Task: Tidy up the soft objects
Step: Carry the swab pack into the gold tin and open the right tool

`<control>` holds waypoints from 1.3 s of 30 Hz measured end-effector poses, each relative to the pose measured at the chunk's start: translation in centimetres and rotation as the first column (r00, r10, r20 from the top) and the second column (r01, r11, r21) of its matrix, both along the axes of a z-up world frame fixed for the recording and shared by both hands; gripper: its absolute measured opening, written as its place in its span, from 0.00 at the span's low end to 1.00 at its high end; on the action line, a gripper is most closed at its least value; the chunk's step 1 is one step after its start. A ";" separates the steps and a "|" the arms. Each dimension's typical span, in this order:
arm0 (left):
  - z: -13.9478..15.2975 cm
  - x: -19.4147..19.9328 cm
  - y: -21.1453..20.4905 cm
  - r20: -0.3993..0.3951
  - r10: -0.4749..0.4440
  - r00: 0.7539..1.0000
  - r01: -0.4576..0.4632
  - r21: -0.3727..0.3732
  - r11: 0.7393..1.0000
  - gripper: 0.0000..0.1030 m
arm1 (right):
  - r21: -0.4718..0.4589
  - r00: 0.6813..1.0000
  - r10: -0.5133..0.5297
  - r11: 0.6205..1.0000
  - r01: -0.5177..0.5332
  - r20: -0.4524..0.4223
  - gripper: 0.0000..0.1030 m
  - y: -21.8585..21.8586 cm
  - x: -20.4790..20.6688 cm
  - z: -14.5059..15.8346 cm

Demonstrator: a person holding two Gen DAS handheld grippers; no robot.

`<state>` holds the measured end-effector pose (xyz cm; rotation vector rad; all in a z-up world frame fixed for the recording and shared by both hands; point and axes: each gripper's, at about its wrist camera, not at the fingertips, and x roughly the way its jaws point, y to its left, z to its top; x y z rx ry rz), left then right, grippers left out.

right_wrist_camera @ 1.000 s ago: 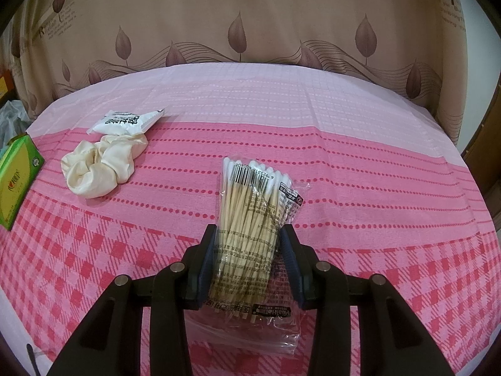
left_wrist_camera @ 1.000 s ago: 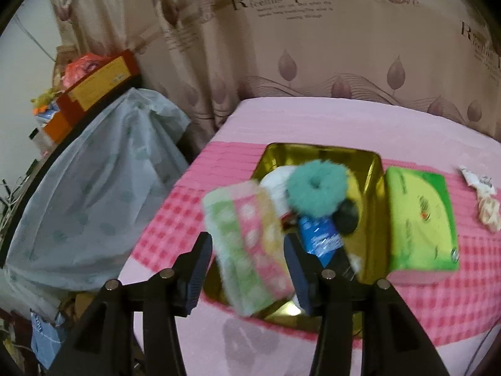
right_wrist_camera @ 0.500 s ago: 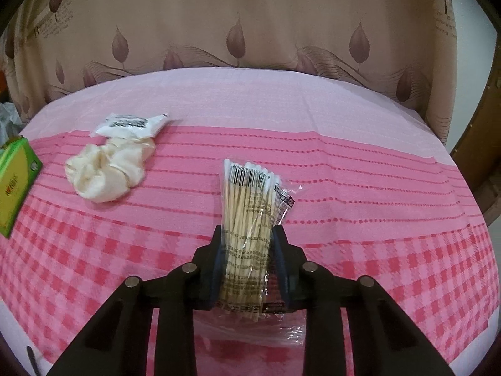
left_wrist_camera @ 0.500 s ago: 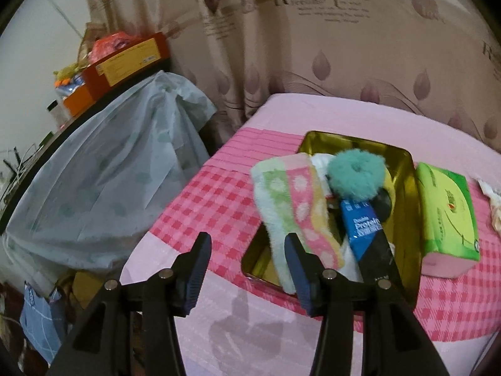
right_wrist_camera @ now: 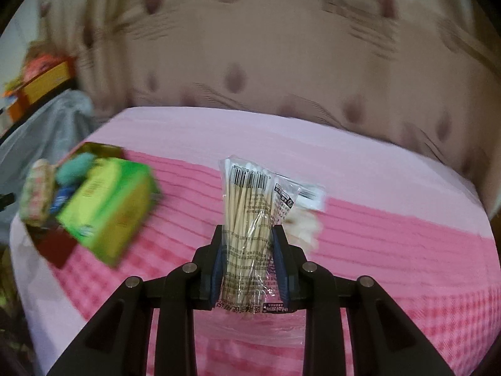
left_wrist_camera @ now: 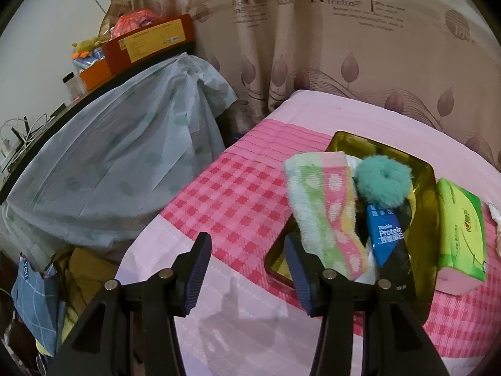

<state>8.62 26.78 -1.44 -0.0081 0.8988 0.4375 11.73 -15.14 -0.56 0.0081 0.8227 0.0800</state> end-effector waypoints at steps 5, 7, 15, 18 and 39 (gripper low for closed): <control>-0.1 0.0 0.7 0.003 0.033 0.999 -0.033 -0.006 0.999 0.48 | 0.016 0.991 0.133 0.991 -0.133 0.009 0.25 6.6 0.9 1.2; -0.1 0.0 1.0 0.005 0.050 0.999 -0.050 -0.005 0.999 0.48 | 0.016 0.984 0.177 0.984 -0.177 0.013 0.25 9.0 1.3 1.7; 0.1 -0.4 2.1 0.023 0.102 0.995 -0.102 -0.006 0.995 0.48 | 0.048 0.942 0.336 0.941 -0.336 0.019 0.25 18.0 2.3 2.8; 0.1 -0.4 2.6 0.019 0.119 0.993 -0.119 -0.019 0.993 0.48 | 0.054 0.926 0.378 0.924 -0.378 0.015 0.25 20.5 2.8 2.8; -0.2 -1.1 6.3 0.014 0.266 0.964 -0.263 -0.110 0.959 0.48 | 0.079 0.892 0.447 0.894 -0.441 -0.074 0.25 28.9 6.8 -1.1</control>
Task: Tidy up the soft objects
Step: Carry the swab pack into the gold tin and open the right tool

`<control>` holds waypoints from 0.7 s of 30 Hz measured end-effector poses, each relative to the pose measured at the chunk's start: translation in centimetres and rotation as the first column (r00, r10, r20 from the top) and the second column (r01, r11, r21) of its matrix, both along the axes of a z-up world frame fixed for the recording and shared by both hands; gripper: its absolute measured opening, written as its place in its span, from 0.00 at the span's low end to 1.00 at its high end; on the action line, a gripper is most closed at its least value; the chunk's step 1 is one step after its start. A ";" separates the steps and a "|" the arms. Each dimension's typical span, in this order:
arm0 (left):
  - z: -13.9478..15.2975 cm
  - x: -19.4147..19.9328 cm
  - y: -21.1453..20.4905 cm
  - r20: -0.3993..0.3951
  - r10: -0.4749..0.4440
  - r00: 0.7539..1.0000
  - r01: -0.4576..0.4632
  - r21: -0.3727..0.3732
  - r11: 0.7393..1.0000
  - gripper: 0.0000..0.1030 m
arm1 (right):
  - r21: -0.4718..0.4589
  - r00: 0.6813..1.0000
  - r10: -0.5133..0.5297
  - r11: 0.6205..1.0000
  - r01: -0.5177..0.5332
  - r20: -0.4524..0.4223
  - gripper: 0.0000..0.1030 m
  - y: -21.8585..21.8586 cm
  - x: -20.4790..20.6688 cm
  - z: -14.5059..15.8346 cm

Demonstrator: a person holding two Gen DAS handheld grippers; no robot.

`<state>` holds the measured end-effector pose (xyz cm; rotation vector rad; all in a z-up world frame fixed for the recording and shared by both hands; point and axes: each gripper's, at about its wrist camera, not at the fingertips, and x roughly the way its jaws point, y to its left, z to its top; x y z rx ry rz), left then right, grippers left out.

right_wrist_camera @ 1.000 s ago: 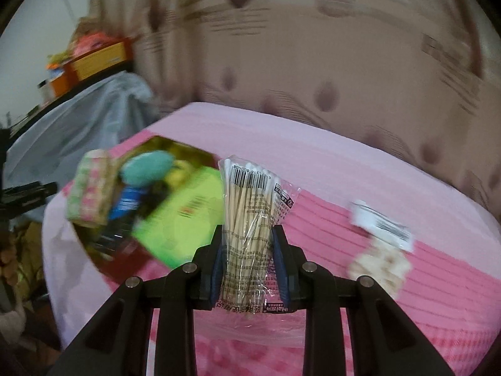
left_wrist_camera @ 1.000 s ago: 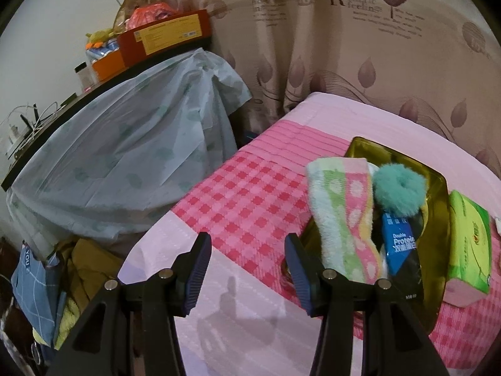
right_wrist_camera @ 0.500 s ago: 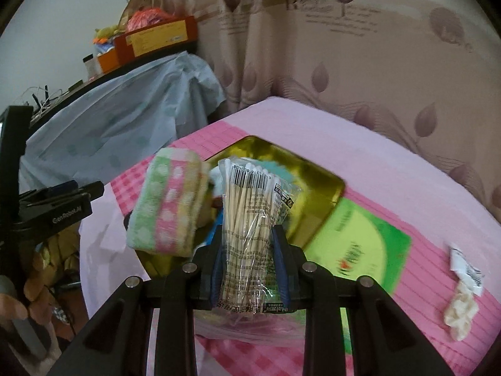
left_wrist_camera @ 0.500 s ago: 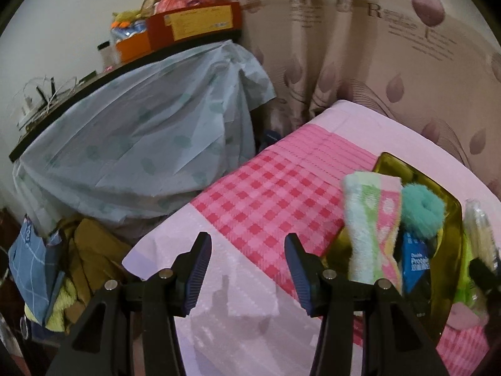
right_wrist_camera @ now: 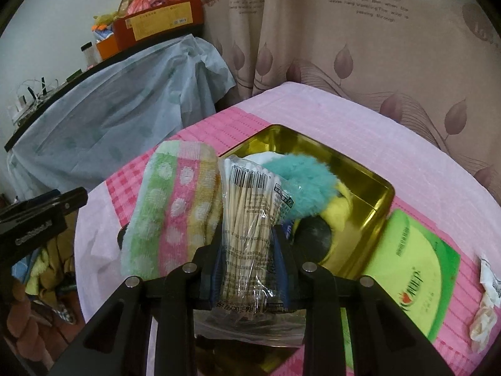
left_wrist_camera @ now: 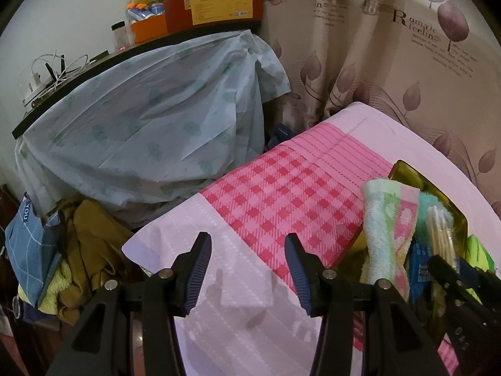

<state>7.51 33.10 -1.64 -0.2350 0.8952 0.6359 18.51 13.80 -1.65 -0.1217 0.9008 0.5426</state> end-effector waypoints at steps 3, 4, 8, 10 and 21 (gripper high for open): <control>-0.1 0.0 0.3 0.000 0.005 1.000 -0.005 -0.010 1.000 0.48 | -0.015 1.000 0.008 1.000 -0.008 -0.002 0.25 0.6 0.1 -0.6; -0.1 0.0 0.3 0.000 0.006 1.000 -0.006 -0.010 1.000 0.48 | -0.016 1.000 0.008 1.000 -0.008 -0.002 0.25 0.7 0.0 -0.7; -0.1 0.0 0.3 0.000 0.005 1.000 -0.005 -0.011 1.000 0.48 | -0.010 1.000 0.011 1.000 -0.011 -0.012 0.29 0.7 0.0 -1.0; 0.0 0.0 0.3 -0.001 0.007 1.000 -0.007 -0.010 1.000 0.48 | 0.004 1.000 0.013 1.000 -0.013 -0.014 0.33 0.6 -0.1 -1.0; 0.0 0.1 0.2 0.002 -0.006 1.000 0.006 0.001 1.000 0.48 | 0.072 1.000 0.014 0.997 -0.014 0.005 0.59 -1.2 -1.8 0.9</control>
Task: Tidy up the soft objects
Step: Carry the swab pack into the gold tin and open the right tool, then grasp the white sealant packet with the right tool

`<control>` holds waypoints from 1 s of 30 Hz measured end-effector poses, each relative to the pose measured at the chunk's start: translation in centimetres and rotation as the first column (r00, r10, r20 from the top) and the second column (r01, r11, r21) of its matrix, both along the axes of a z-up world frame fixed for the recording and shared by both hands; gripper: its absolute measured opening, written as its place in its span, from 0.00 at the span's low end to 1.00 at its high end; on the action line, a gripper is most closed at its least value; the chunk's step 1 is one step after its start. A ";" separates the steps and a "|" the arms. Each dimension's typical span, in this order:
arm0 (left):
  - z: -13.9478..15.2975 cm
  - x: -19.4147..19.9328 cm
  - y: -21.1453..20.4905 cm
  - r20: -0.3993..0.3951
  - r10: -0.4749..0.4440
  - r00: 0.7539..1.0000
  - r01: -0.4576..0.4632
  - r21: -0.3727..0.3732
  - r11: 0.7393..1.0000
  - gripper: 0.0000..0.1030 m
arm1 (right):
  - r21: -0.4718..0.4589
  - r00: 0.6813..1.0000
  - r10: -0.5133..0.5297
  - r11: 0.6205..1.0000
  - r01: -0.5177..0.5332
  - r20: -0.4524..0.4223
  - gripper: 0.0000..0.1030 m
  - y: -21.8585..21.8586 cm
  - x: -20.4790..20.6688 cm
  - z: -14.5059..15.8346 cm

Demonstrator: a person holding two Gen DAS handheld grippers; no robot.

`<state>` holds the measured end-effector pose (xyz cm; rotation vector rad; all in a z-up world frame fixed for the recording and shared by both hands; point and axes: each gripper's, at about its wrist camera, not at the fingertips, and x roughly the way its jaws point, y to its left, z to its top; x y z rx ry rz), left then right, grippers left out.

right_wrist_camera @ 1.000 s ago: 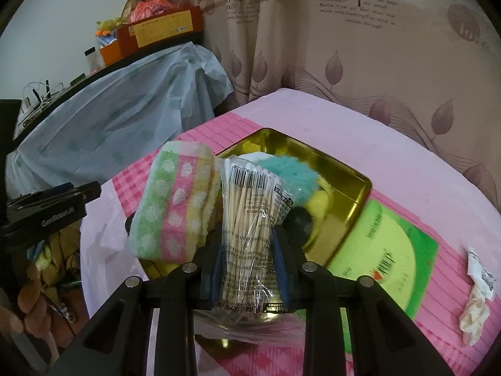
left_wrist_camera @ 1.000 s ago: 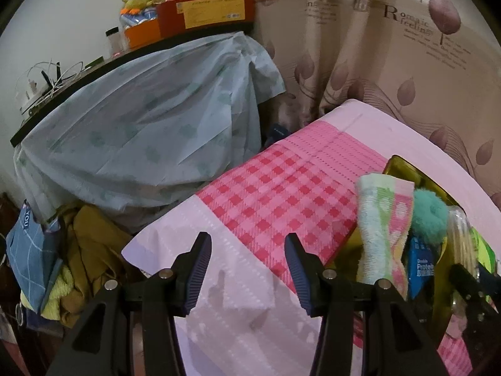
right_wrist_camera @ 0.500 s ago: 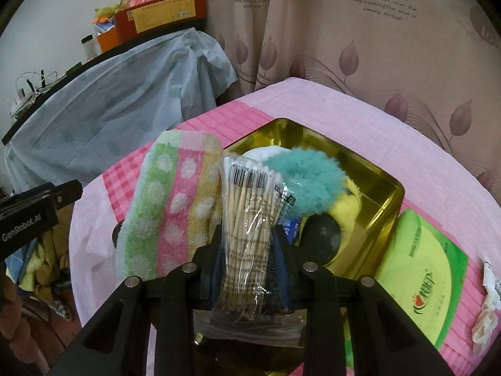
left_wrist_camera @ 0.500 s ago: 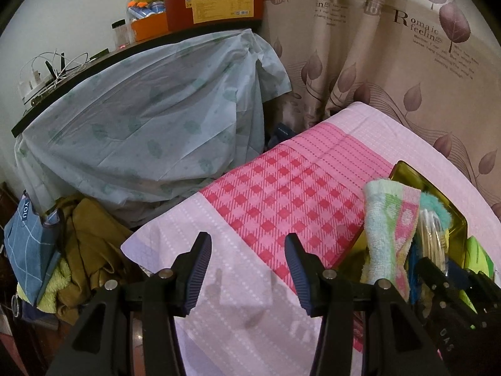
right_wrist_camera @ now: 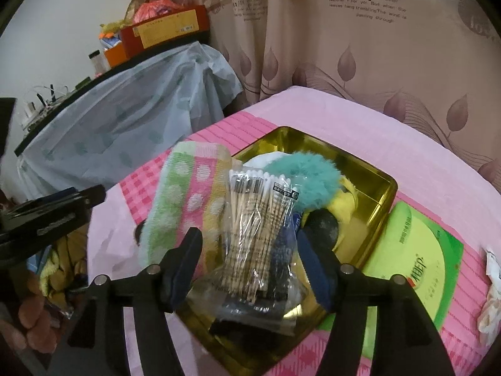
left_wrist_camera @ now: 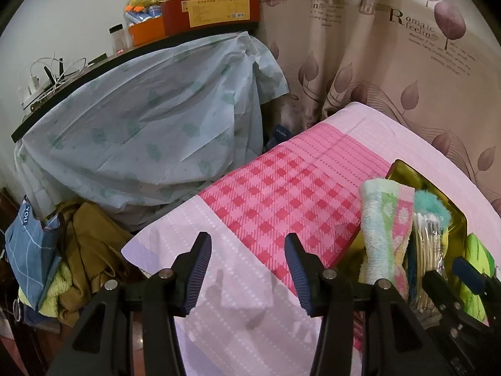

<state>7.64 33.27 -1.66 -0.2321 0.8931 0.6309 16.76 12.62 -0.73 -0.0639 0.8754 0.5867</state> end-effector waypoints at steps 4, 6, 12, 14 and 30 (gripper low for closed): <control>0.0 0.0 -0.4 0.001 -0.008 1.000 0.008 0.018 1.000 0.48 | 0.026 1.000 0.002 1.000 -0.002 0.014 0.59 -1.3 -1.2 1.3; 0.1 0.0 -0.6 -0.001 -0.014 1.000 0.014 0.028 1.000 0.48 | 0.037 1.000 0.000 0.999 0.000 0.023 0.59 -2.4 -1.8 1.9; 0.2 0.0 -1.0 -0.001 -0.023 1.000 0.023 0.045 0.999 0.48 | 0.040 0.997 -0.068 0.997 0.066 0.046 0.59 -7.3 -3.2 2.8; 0.2 0.1 -1.3 -0.001 -0.030 1.000 0.030 0.053 0.998 0.48 | 0.022 0.993 -0.107 0.994 0.106 0.054 0.59 -9.5 -3.4 2.7; 0.6 0.3 -3.4 0.003 -0.115 0.993 0.114 0.103 0.988 0.48 | -0.162 0.945 -0.328 0.932 0.324 0.001 0.59 -28.2 2.9 -0.8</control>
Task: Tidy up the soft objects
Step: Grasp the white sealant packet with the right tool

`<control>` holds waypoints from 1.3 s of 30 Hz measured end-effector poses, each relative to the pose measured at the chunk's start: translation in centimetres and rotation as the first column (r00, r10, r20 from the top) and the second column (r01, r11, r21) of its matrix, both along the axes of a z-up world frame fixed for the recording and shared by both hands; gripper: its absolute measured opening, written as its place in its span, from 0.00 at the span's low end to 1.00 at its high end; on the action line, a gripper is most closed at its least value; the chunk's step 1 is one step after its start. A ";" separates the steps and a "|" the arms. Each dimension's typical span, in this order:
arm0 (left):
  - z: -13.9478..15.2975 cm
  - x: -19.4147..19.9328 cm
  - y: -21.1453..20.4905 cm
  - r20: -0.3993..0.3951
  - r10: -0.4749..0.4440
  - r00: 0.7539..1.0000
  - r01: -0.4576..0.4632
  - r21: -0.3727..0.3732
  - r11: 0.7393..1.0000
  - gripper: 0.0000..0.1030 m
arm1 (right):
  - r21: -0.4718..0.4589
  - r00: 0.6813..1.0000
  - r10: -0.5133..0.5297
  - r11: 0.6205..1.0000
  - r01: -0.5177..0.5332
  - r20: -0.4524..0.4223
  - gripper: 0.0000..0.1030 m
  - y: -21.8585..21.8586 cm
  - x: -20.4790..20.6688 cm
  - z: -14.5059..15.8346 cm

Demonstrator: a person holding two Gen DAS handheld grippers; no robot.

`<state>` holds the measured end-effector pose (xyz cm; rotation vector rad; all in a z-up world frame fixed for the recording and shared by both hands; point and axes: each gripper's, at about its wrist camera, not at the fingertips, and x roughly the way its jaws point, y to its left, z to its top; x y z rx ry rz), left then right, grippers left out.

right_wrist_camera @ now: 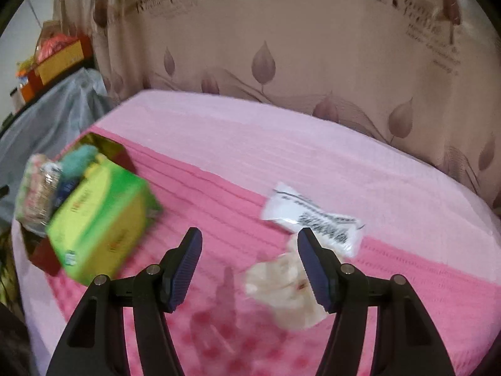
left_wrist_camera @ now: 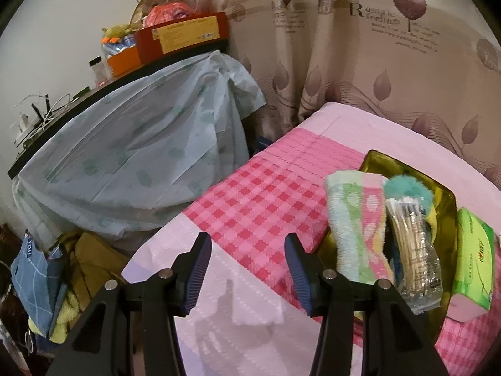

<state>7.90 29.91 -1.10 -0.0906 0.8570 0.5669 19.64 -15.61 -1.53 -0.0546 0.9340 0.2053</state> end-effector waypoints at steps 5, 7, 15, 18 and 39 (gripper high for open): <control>0.0 0.2 -0.6 0.011 -0.037 0.999 0.037 0.007 0.999 0.48 | -0.044 0.992 0.096 0.994 -0.100 -0.085 0.59 -1.1 3.3 -2.1; 0.0 0.3 -0.9 0.015 -0.051 0.999 0.051 0.012 0.999 0.48 | -0.055 0.985 0.134 0.989 -0.140 -0.108 0.61 -1.3 4.2 -2.9; 0.0 0.6 -1.9 0.027 -0.106 0.994 0.105 0.021 0.994 0.48 | -0.078 0.975 0.166 0.981 -0.178 -0.149 0.61 -2.5 7.6 -5.4; 0.1 0.8 -2.6 0.028 -0.125 0.992 0.124 0.040 0.991 0.48 | -0.053 0.979 0.090 0.993 -0.101 -0.182 0.55 -4.5 8.9 -6.7; 1.8 3.9 -19.9 0.047 -0.527 0.849 0.528 -0.005 0.849 0.51 | -0.054 0.961 -0.259 0.966 0.254 -0.098 0.51 -15.8 -2.1 -6.5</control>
